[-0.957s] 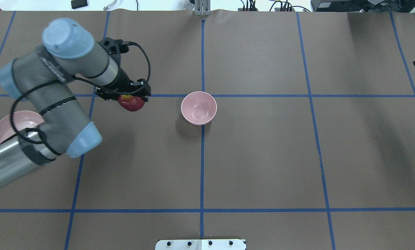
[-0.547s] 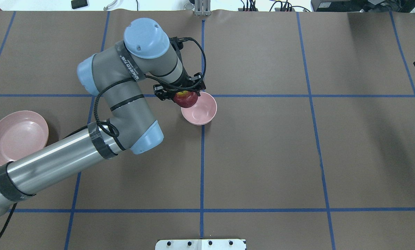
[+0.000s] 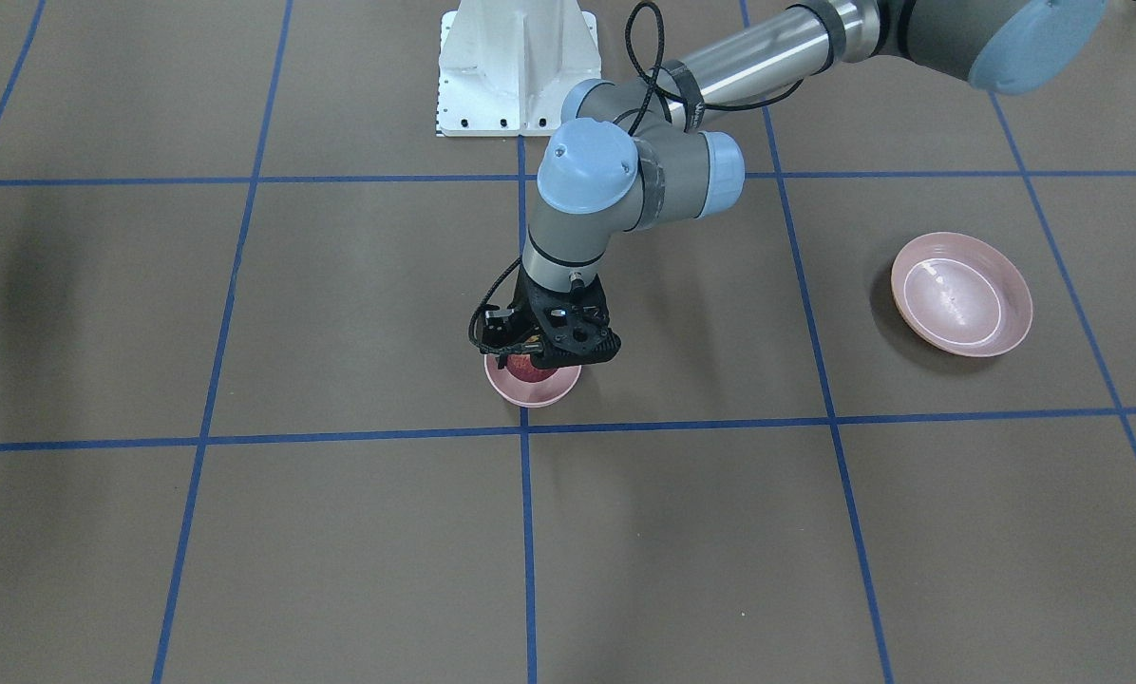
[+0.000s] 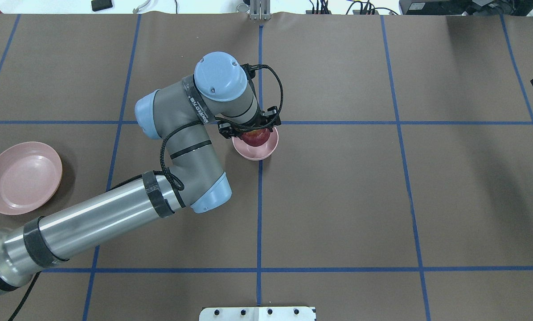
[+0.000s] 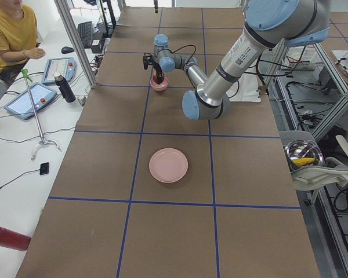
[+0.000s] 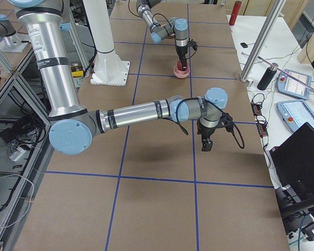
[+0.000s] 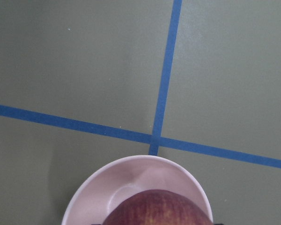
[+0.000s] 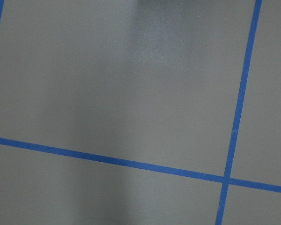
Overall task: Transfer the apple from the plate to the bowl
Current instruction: 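Lower the apple into the pink bowl and open the left gripper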
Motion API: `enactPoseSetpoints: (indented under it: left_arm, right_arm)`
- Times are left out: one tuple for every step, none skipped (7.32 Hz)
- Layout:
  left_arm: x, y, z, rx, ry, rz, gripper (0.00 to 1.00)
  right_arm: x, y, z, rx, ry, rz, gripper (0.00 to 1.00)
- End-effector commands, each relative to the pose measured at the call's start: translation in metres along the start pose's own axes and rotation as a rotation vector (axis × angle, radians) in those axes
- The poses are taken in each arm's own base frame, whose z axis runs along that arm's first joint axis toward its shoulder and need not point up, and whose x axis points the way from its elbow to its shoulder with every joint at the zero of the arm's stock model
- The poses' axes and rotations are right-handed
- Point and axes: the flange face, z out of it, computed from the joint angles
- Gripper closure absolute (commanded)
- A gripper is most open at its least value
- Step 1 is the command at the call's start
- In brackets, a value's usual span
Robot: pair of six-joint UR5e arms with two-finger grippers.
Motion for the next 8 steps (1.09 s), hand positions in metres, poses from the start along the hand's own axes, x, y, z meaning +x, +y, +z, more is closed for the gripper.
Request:
enactPoseSetpoints:
  left_arm:
    - [0.000, 0.014, 0.011, 0.041, -0.016, 0.019, 0.03]
    - [-0.001, 0.014, 0.011, 0.041, -0.016, 0.019, 0.02]
    - [0.000, 0.013, 0.008, 0.041, -0.011, 0.019, 0.02]
    - [0.003, 0.014, -0.002, 0.040, 0.006, 0.025, 0.02]
    - [0.001, 0.010, -0.020, 0.050, 0.017, 0.071, 0.02]
    - [-0.037, -0.001, -0.036, 0.019, 0.004, 0.096, 0.02]
    - [-0.094, -0.017, -0.059, -0.007, -0.001, 0.193, 0.02]
    - [-0.146, -0.032, -0.079, -0.009, -0.026, 0.263, 0.02]
  right_arm:
    - [0.001, 0.000, 0.001, -0.001, 0.000, 0.001, 0.00]
    - [0.001, 0.000, 0.001, -0.001, 0.000, 0.001, 0.00]
    - [0.000, 0.000, 0.000, 0.000, 0.000, 0.000, 0.00]
    - [0.000, 0.000, 0.000, 0.000, 0.000, 0.000, 0.00]
    - [0.000, 0.000, 0.000, 0.000, 0.000, 0.000, 0.00]
    - [0.000, 0.000, 0.000, 0.000, 0.000, 0.000, 0.00]
    - [0.000, 0.000, 0.000, 0.000, 0.000, 0.000, 0.00]
    - [0.001, 0.001, 0.001, -0.001, 0.002, 0.001, 0.00]
